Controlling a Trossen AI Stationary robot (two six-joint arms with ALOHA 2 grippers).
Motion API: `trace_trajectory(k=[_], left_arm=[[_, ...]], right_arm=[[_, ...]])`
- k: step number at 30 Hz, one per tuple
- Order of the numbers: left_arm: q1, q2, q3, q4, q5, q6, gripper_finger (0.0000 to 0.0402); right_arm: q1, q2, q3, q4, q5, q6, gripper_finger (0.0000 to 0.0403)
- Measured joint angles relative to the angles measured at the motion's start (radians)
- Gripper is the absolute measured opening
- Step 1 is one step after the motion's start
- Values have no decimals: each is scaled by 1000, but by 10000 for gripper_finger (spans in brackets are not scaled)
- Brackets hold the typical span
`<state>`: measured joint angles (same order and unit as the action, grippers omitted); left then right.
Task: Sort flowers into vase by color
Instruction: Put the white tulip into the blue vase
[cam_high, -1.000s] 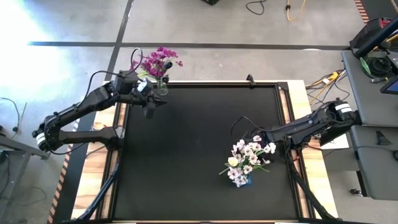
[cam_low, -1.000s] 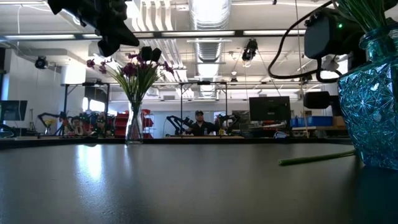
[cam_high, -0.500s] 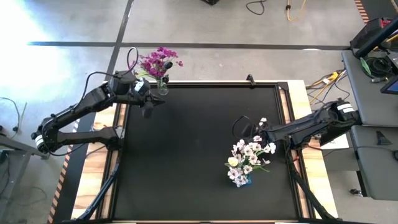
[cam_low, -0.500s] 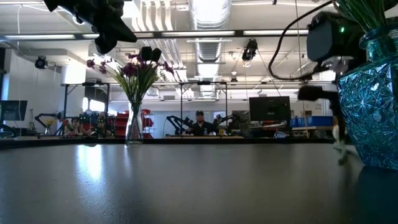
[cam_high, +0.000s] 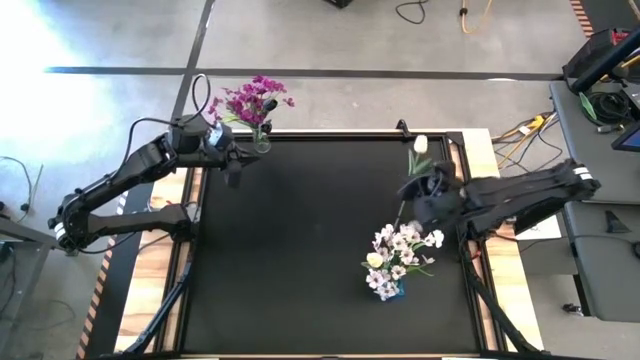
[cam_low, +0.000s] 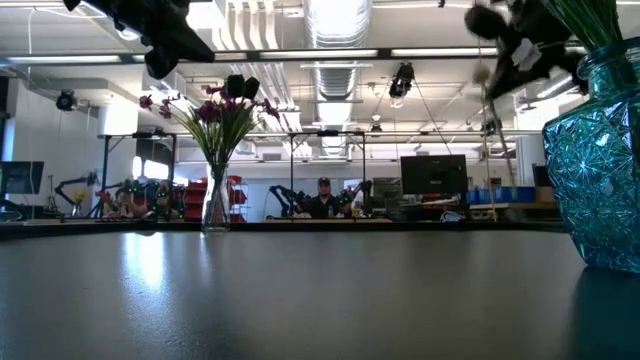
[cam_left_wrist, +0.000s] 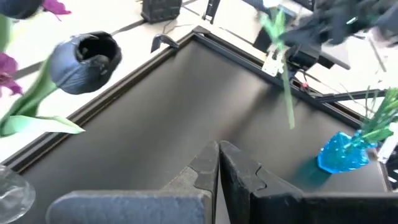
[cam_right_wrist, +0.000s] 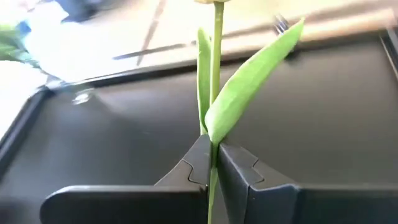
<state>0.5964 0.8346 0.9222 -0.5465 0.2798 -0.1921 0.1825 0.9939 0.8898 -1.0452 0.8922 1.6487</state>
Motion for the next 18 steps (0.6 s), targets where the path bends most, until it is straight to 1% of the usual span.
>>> trace_trajectory(k=[5,7,9,12,18], left_arm=[[0,-12,0,5,-10,0,0],[0,-16,0,12,-11,-1,0],[0,-20,0,27,-11,-4,0],[0,-28,0,48,-12,-9,0],[0,-39,0,57,-12,-29,0]], right_arm=[[12,-79,171,2,26,-410,13],[34,-97,231,2,28,-528,13],[65,-110,269,2,33,-613,13],[133,-133,286,-30,66,-650,13],[354,-159,244,-49,178,-563,12]])
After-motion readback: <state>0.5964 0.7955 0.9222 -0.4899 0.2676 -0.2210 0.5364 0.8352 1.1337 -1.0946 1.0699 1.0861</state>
